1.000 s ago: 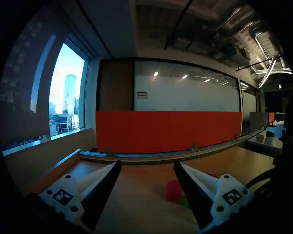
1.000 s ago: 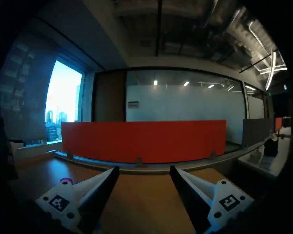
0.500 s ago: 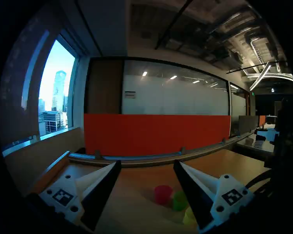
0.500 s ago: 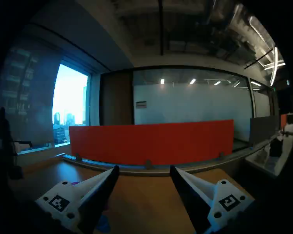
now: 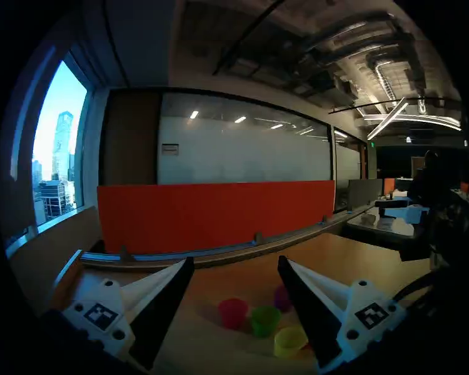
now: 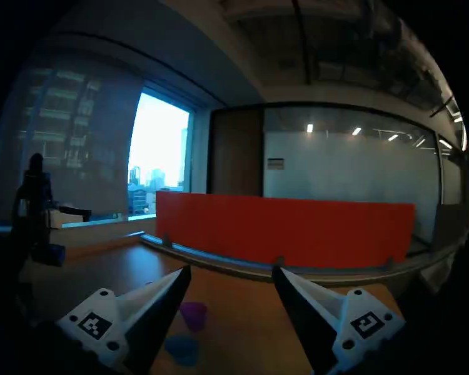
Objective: Pour water
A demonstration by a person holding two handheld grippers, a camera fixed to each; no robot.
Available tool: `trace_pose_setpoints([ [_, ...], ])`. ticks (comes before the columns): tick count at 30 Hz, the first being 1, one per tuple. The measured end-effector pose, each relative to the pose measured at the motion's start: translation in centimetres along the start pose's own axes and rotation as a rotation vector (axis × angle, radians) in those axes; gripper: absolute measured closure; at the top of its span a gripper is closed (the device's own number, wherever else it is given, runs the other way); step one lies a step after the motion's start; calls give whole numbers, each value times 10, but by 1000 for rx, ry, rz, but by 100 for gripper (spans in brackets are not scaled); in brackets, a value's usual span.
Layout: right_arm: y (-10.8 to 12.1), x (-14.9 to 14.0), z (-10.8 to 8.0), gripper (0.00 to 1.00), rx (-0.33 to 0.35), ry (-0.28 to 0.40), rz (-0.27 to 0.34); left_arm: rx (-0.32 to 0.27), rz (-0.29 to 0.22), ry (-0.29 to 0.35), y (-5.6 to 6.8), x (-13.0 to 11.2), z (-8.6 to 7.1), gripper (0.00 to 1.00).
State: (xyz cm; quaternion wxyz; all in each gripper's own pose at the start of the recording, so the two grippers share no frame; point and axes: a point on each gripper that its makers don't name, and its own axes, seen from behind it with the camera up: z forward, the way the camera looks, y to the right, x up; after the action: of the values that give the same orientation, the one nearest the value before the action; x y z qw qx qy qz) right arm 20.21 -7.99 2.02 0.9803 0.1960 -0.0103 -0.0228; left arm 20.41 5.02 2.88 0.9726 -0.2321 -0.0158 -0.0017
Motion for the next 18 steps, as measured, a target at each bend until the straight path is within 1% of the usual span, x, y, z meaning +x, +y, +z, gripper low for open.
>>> trace_pose_setpoints([
  [3,-11,3,4,0,41,-4,4,-34,-2,1,6,2,4,0],
  [6,-19,8,8,0,72,1,12,-55,-10,-4,8,1,8,0],
  [12,-28,11,18,0,119,14,28,-93,-14,-9,9,-5,19,1],
  [18,-30,6,31,0,149,-3,24,-143,-21,-32,8,-16,36,0],
])
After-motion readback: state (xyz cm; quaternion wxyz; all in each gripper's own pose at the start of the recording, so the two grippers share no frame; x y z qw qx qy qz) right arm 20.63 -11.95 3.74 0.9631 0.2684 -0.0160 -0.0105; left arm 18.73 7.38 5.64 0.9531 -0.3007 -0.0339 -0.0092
